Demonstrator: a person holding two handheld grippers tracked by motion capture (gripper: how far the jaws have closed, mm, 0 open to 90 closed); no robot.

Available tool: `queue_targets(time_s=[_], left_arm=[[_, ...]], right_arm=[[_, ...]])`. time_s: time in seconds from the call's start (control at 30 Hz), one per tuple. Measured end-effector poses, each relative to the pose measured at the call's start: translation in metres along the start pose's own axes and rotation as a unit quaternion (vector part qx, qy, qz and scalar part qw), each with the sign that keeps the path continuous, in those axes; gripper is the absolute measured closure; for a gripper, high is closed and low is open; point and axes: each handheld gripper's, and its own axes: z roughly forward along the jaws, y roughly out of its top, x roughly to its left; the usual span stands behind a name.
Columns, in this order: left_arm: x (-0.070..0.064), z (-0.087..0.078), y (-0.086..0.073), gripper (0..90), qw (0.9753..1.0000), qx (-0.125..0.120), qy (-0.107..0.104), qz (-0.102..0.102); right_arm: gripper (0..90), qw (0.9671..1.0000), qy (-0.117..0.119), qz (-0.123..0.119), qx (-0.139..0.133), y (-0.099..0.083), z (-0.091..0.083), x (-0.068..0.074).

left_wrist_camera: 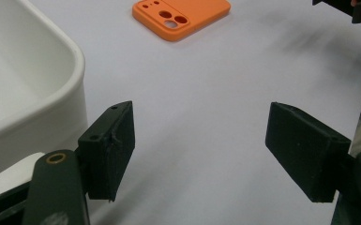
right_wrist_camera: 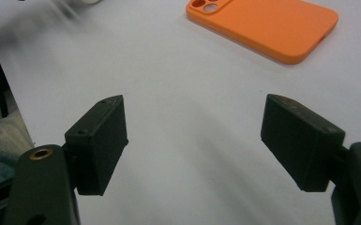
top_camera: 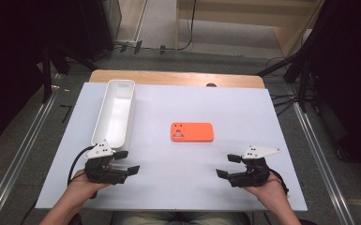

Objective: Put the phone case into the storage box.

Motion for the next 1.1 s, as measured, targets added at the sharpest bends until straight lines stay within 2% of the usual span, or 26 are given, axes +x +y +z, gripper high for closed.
queue_targets(time_s=[0.67,0.8,1.1], left_arm=[[-0.0001,0.0003,0.0,24.1,1.0,-0.003,-0.003,0.0],[-0.0001,0.0005,-0.0001,24.1,1.0,-0.004,-0.003,-0.001],[0.0007,-0.0002,0.0,24.0,1.0,-0.001,-0.005,-0.001]], right_arm=[[21.9,1.0,-0.001,0.007,0.005,0.0002,0.0009,0.0],[21.9,1.0,-0.002,0.001,0.005,0.0007,0.0028,-0.0004],[22.7,1.0,-0.004,0.008,0.002,0.009,0.0032,-0.0053]])
